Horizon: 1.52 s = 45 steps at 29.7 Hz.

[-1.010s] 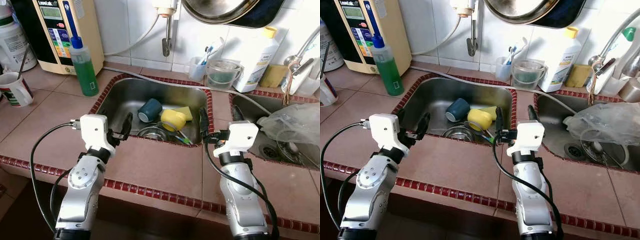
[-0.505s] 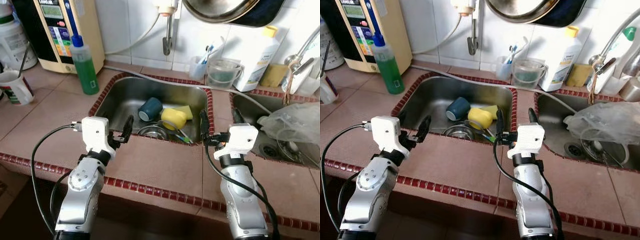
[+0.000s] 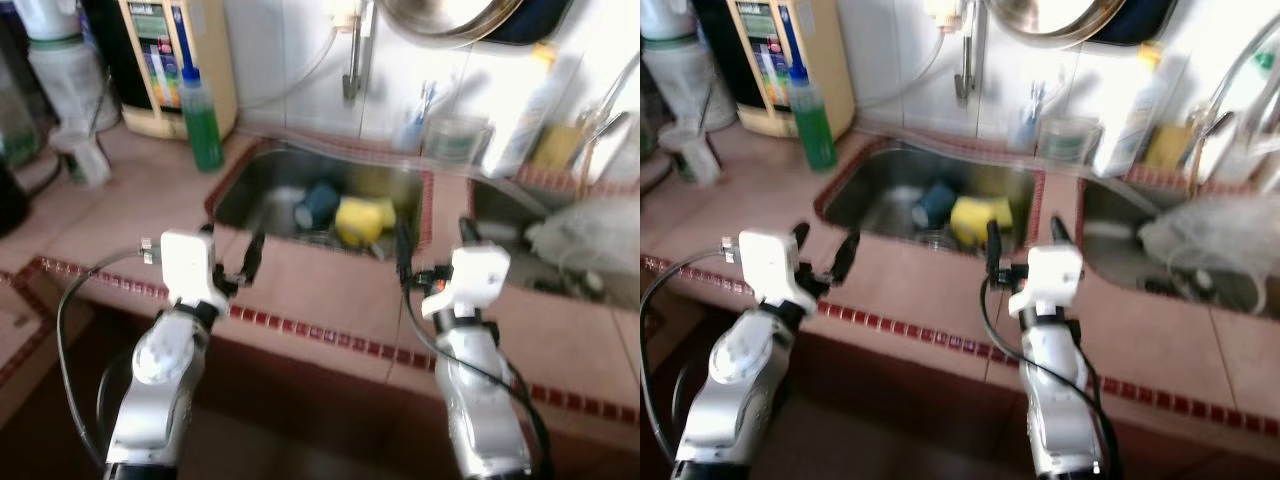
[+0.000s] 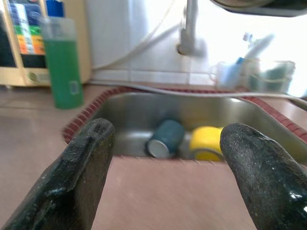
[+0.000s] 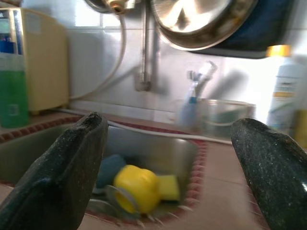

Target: Kitchen organization

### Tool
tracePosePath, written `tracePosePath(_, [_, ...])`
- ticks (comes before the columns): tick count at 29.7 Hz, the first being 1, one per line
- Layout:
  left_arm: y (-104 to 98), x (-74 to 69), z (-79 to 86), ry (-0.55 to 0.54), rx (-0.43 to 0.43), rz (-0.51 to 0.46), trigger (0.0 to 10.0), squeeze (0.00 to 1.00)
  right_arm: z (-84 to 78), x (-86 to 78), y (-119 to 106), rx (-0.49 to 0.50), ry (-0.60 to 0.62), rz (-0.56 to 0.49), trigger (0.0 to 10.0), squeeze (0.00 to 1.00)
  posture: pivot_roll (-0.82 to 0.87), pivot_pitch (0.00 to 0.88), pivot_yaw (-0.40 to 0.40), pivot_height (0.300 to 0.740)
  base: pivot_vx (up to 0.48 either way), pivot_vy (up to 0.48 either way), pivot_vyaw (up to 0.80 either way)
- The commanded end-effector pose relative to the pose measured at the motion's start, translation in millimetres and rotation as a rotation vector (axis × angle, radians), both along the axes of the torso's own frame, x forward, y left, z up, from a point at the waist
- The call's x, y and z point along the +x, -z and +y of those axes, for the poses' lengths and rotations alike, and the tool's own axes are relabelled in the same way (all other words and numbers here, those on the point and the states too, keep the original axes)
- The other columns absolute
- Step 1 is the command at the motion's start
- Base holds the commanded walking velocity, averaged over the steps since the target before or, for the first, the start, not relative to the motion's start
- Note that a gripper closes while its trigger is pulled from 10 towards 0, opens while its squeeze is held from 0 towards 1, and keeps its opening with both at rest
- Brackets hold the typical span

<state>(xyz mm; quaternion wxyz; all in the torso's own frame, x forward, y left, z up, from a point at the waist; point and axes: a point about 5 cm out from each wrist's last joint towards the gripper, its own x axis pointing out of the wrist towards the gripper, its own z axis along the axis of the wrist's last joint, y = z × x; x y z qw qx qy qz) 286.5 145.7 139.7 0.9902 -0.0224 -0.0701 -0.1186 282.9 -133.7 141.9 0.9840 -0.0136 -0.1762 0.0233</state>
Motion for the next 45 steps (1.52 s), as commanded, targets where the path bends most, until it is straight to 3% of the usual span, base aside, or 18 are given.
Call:
tracePosePath(1, [-3, 0.1, 1.9, 0.000, 0.020, -0.007, 10.0, 0.00, 1.8, -0.5, -4, 0.013, 0.000, -0.014, 10.0, 0.00, -0.05, 0.033, 0.020, 0.740, -0.262, 0.000, 0.00])
tracePosePath(20, [-1, -1.1, 2.1, 0.012, 0.040, 0.001, 10.0, 0.00, 3.8, -4.5, 0, -0.008, -0.013, -0.003, 10.0, 0.00, -0.05, 0.048, 0.021, 0.740, -0.028, 0.000, 0.00])
tracePosePath(27, [9, -6.2, 2.4, 0.013, 0.101, -0.008, 10.0, 0.00, 6.7, -11.4, 15, -0.063, -0.081, 0.043, 10.0, 0.00, -0.05, 0.050, 0.015, 0.740, 0.000, 0.000, 0.00])
tracePosePath(33, [29, -22.7, 3.7, 0.082, 0.124, 0.018, 10.0, 0.00, 21.3, -30.7, 39, -0.136, -0.347, 0.127, 10.0, 0.00, -0.05, 0.059, 0.012, 0.740, 0.000, 0.000, 0.00])
tracePosePath(36, [31, -25.5, 3.7, 0.095, 0.128, 0.019, 10.0, 0.00, 23.6, -33.7, 41, -0.148, -0.398, 0.139, 10.0, 0.00, -0.05, 0.063, 0.010, 0.740, 0.000, 0.000, 0.00])
tracePosePath(37, [37, -33.2, 3.0, 0.132, 0.119, 0.010, 10.0, 0.00, 26.7, -40.1, 50, -0.177, -0.515, 0.177, 10.0, 0.00, -0.05, 0.069, 0.002, 0.740, 0.000, 0.000, 0.00])
tracePosePath(39, [41, -39.0, 2.0, 0.158, 0.110, 0.007, 10.0, 0.00, 26.8, -43.9, 56, -0.193, -0.584, 0.208, 10.0, 0.00, -0.05, 0.071, -0.001, 0.740, 0.000, 0.000, 0.00])
tracePosePath(43, [51, -50.2, 1.6, 0.191, 0.108, 0.004, 10.0, 0.00, 22.5, -47.6, 66, -0.203, -0.658, 0.261, 10.0, 0.00, -0.04, 0.076, -0.009, 0.740, 0.000, 0.000, 0.00])
tracePosePath(45, [67, -59.4, 3.5, 0.198, 0.141, 0.030, 10.0, 0.00, 15.8, -47.4, 79, -0.193, -0.665, 0.319, 10.0, 0.00, -0.04, 0.074, -0.020, 0.740, 0.000, 0.000, 0.00])
